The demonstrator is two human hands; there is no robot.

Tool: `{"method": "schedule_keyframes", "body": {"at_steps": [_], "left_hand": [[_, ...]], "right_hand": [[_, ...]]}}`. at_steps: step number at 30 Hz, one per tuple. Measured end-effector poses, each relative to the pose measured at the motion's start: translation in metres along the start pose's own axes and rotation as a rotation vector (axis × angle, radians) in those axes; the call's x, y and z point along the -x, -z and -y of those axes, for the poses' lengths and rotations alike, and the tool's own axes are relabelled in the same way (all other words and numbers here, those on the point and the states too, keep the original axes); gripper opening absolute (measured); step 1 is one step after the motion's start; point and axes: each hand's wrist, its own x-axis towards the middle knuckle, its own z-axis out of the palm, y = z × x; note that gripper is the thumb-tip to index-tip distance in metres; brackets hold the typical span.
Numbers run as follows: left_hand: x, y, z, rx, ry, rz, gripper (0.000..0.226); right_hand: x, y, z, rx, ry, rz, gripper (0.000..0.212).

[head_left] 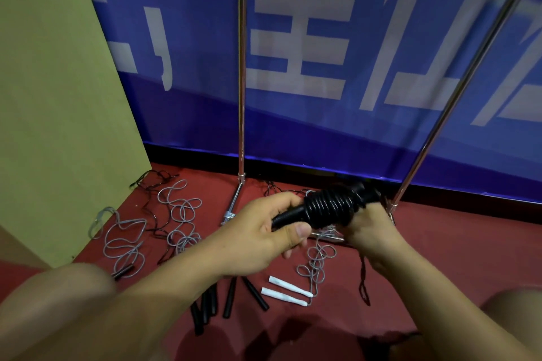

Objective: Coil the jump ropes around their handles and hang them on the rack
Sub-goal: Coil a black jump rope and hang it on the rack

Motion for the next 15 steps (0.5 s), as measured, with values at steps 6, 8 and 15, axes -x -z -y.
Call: {"method": "schedule_keyframes", "body": {"at_steps": [6,8,15], "left_hand": [[-0.009,0.010,0.010,-0.001,0.032,-0.224,0.016],[-0.010,0.012,0.014,-0.036,0.067,-0.288,0.008],[-0.015,0.016,0.022,-0.224,0.203,-0.492,0.012]], "right_hand": [[0.021,-0.017,-0.003,0.159,0.102,0.147,0.017],[0.028,-0.020,-0.002,0.257,0.137,0.216,0.022],[0.033,-0.024,-0.006,0.282,0.155,0.335,0.021]]}}
